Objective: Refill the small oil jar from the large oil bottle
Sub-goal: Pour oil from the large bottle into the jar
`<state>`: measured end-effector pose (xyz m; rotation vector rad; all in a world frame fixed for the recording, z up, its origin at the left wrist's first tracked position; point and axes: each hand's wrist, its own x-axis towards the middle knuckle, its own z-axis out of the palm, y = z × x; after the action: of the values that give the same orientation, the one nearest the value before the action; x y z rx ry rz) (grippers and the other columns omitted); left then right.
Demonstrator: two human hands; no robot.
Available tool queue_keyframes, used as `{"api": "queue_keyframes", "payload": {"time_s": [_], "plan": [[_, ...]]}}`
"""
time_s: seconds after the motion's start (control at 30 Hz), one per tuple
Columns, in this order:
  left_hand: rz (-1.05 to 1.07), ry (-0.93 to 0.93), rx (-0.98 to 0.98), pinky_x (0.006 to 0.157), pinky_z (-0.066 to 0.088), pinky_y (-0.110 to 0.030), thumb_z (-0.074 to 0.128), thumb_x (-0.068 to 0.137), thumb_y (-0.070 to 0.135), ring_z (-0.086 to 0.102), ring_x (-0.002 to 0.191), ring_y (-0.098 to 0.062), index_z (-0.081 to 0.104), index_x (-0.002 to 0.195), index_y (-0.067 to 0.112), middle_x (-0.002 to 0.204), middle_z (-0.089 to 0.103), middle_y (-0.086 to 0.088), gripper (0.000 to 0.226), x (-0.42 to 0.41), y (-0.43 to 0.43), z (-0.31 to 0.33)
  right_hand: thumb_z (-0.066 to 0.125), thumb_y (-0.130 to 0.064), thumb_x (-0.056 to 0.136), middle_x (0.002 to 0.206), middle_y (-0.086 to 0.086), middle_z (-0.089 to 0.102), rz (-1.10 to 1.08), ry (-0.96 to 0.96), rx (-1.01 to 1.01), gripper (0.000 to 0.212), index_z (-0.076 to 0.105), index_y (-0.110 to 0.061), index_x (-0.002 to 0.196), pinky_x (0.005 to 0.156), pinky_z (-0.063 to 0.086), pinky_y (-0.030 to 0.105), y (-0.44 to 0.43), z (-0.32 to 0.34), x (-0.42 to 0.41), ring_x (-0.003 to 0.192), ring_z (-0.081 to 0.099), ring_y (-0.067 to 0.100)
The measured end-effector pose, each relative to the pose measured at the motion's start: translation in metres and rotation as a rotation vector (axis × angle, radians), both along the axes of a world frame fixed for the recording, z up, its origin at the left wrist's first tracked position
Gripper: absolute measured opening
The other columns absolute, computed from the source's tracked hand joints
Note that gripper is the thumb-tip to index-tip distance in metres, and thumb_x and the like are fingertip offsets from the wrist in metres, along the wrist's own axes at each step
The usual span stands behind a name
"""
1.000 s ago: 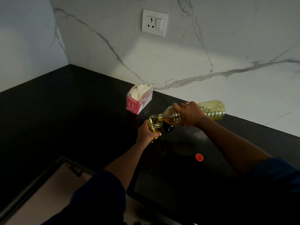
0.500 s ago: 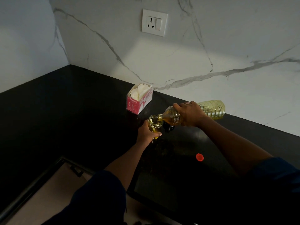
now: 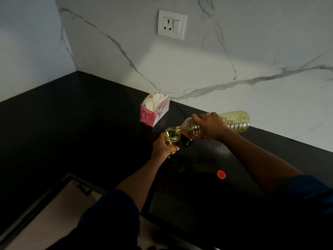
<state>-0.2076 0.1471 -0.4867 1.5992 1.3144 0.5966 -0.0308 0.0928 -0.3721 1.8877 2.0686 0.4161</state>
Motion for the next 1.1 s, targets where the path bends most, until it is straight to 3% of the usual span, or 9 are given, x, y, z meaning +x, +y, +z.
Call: {"api": "queue_keyframes", "payload": {"time_s": [1.1], "plan": [[0.005, 0.013, 0.004, 0.098, 0.044, -0.035, 0.083, 0.065, 0.021, 0.048, 0.125, -0.024, 0.041, 0.132, 0.016, 0.132, 0.052, -0.007, 0.079, 0.0002, -0.0029, 0.003, 0.072, -0.041, 0.074, 0.136, 0.013, 0.046, 0.006, -0.032, -0.011, 0.092, 0.019, -0.013, 0.143, 0.103, 0.036, 0.041, 0.0016, 0.0011, 0.0013, 0.121, 0.05, 0.029]]}}
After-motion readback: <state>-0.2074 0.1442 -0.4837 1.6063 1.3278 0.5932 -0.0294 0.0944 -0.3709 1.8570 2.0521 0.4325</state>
